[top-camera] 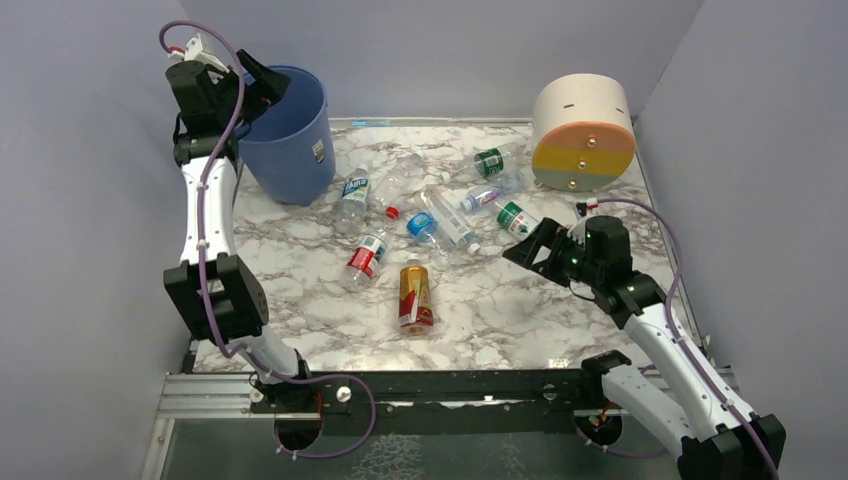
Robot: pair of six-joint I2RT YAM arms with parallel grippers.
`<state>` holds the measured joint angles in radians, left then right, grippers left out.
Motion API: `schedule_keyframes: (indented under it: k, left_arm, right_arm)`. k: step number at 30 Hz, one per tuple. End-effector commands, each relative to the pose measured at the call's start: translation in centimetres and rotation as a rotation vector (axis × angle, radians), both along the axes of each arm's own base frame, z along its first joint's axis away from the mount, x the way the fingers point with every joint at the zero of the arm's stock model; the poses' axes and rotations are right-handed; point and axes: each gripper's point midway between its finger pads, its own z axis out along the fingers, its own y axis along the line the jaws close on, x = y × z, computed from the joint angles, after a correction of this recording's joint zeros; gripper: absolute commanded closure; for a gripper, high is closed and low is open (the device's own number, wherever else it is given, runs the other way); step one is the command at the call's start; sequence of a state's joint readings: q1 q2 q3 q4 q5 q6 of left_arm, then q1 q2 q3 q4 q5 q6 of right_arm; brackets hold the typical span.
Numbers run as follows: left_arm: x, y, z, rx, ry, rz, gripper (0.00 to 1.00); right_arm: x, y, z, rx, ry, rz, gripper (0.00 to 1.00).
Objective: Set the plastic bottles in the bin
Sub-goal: Place the plastic bottle in the trash bin, then pick up the plastic bottle at the center of the board.
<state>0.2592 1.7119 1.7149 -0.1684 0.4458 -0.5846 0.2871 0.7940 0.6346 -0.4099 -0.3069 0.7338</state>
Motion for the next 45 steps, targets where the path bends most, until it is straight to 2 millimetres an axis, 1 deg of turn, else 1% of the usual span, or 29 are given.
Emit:
schedule_keyframes:
  k: [1, 2, 5, 6, 7, 8, 11, 15, 17, 20, 22, 27, 29, 33, 36, 41, 45]
  left_arm:
    - [-5.2, -4.0, 4.9, 0.006, -0.101, -0.103, 0.1]
    - [-6.0, -4.8, 4.8, 0.006, -0.101, -0.12, 0.1]
    - [-8.0, -7.3, 3.5, 0.004, -0.08, -0.172, 0.09]
    - [-8.7, -8.0, 2.9, 0.002, -0.07, -0.189, 0.06]
    - [-9.4, -8.9, 2.3, -0.001, -0.06, -0.206, 0.01]
    - [-10.1, -9.8, 1.6, -0.003, -0.048, -0.225, 0.01]
    - [-12.3, -13.2, -1.2, -0.019, 0.005, -0.294, 0.01]
    - [-16.3, -19.6, -4.7, -0.015, 0.061, -0.419, 0.01]
    - [-18.5, -22.3, -6.5, -0.017, 0.096, -0.476, 0.01]
    - [-21.6, -25.2, -9.4, -0.009, 0.145, -0.545, 0.01]
    - [-23.4, -26.6, -10.9, 0.003, 0.166, -0.587, 0.01]
    - [-26.7, -28.5, -14.6, 0.035, 0.229, -0.661, 0.01]
    - [-27.4, -28.9, -15.5, 0.042, 0.243, -0.679, 0.01]
    - [-28.6, -29.6, -16.2, 0.042, 0.243, -0.713, 0.01]
    - [-29.0, -29.8, -16.7, 0.047, 0.246, -0.723, 0.01]
    - [-29.0, -29.8, -16.8, 0.054, 0.238, -0.728, 0.01]
    - [-28.9, -30.2, -16.6, 0.066, 0.232, -0.752, 0.01]
  right_arm:
    - [1.6, -0.4, 0.2, -0.042, -0.051, -0.025, 0.0]
    - [1.9, -0.5, 0.2, -0.048, -0.053, -0.028, 0.0]
    - [3.0, -0.7, 0.4, -0.072, -0.063, -0.046, 0.0]
    - [3.3, -0.8, 0.5, -0.082, -0.068, -0.051, 0.0]
    - [3.7, -0.8, 0.6, -0.091, -0.071, -0.055, 0.0]
    - [4.2, -0.9, 0.7, -0.101, -0.075, -0.059, 0.0]
    - [5.4, -1.0, 1.0, -0.13, -0.086, -0.072, 0.0]
    - [7.1, -1.6, 1.3, -0.183, -0.106, -0.098, 0.0]
    - [8.0, -1.9, 1.4, -0.217, -0.116, -0.11, 0.0]
    - [9.5, -2.2, 1.2, -0.27, -0.111, -0.118, 0.0]
    - [10.3, -2.4, 1.1, -0.294, -0.109, -0.122, 0.0]
    - [11.8, -2.4, 0.4, -0.325, -0.098, -0.129, 0.0]
    - [12.5, -2.5, 0.0, -0.348, -0.094, -0.131, 0.0]
    - [14.2, -3.3, -0.8, -0.431, -0.091, -0.142, 0.0]
    - [15.5, -4.3, -1.7, -0.517, -0.06, -0.162, 0.0]
    - [17.3, -5.1, -4.0, -0.61, -0.006, -0.157, 0.0]
    - [17.9, -5.5, -5.8, -0.632, 0.035, -0.152, 0.0]
